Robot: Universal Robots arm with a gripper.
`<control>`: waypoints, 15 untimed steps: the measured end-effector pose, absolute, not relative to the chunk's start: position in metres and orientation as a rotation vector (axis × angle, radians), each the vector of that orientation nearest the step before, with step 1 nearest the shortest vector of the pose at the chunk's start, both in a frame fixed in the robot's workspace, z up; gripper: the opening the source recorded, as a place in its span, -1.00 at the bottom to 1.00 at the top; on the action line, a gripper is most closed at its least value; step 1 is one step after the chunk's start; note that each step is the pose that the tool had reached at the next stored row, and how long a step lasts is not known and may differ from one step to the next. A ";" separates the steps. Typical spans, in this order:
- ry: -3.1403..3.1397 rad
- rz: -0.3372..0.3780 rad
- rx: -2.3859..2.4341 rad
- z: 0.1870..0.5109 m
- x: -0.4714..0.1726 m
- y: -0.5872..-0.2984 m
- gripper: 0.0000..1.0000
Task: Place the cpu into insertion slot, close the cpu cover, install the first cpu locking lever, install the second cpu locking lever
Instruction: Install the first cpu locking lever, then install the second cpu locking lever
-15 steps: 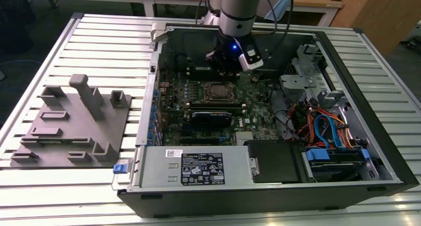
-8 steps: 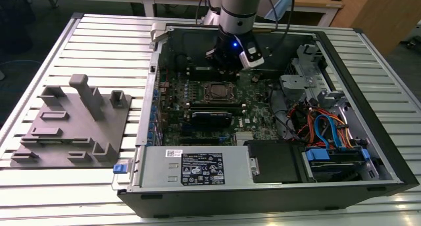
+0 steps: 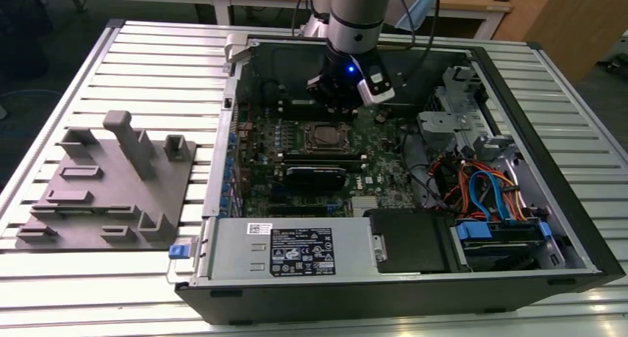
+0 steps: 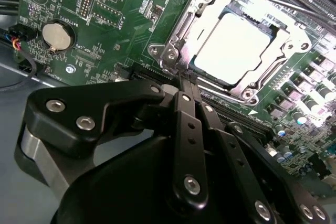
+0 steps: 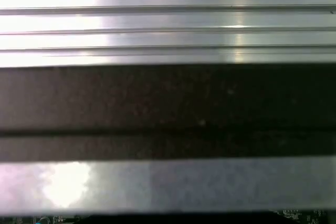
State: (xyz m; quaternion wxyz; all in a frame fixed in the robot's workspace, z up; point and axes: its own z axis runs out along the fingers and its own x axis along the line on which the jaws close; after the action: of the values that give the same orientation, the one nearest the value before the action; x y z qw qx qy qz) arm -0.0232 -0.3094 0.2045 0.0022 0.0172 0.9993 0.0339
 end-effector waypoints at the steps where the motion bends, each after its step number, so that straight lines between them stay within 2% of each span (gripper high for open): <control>1: 3.135 0.106 0.054 0.204 -0.023 -0.309 -0.80; 15: 3.135 0.107 0.054 0.204 -0.023 -0.310 -0.80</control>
State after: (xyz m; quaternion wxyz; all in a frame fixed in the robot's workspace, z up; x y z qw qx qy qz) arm -0.0232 -0.3101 0.2045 0.0022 0.0171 0.9993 0.0340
